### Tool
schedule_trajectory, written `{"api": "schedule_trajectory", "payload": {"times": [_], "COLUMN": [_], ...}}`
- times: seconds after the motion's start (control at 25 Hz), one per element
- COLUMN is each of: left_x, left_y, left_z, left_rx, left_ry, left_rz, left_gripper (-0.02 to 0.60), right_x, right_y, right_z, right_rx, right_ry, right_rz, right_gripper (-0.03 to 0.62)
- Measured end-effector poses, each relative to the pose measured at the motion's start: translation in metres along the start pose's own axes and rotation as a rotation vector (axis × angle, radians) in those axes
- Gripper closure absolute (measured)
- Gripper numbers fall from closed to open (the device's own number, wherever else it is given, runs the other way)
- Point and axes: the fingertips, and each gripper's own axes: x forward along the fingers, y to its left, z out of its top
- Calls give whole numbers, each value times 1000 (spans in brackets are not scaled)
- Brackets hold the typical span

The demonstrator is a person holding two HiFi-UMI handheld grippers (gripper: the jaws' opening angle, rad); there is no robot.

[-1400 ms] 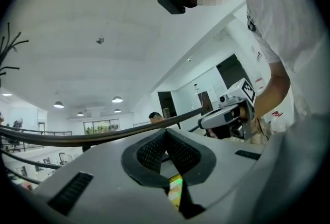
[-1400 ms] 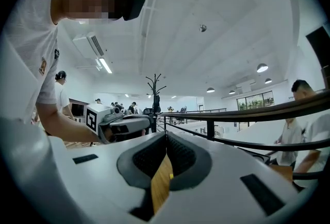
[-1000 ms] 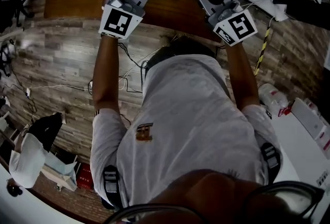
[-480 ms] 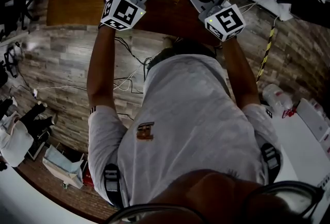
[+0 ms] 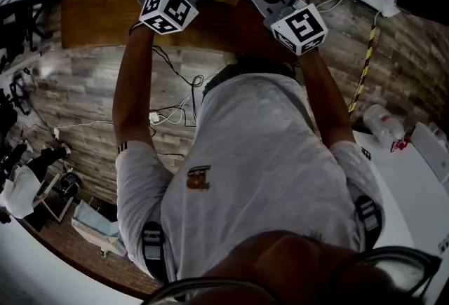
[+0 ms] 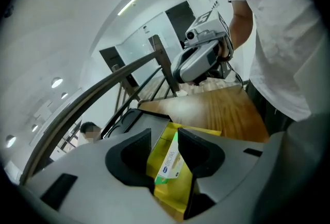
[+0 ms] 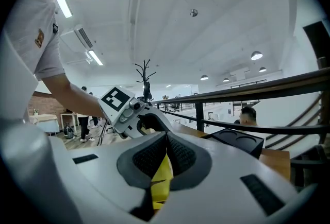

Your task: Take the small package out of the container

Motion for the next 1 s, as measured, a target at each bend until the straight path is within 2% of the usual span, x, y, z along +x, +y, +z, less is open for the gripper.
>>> {"api": "schedule_trajectory", "payload": {"times": [0.16,0.48,1.0], "left_x": [28,68,125], "left_y": [-7,-13,-26], "left_z": [-7,-34,-59], "left_rx": [57,131,173], "left_ry": [64,190,284], "left_rz": [-89,-240,-378], "left_gripper": [383,353,353], "right_x": [-6,-8,-26], "right_y": [-13,-27,-65], "right_z": [-6,-16,-43], "right_rx": [11,30,83], "right_ry": [4,21,35], "right_rz": [-6,-12,-53], "right_gripper": [563,562,562]}}
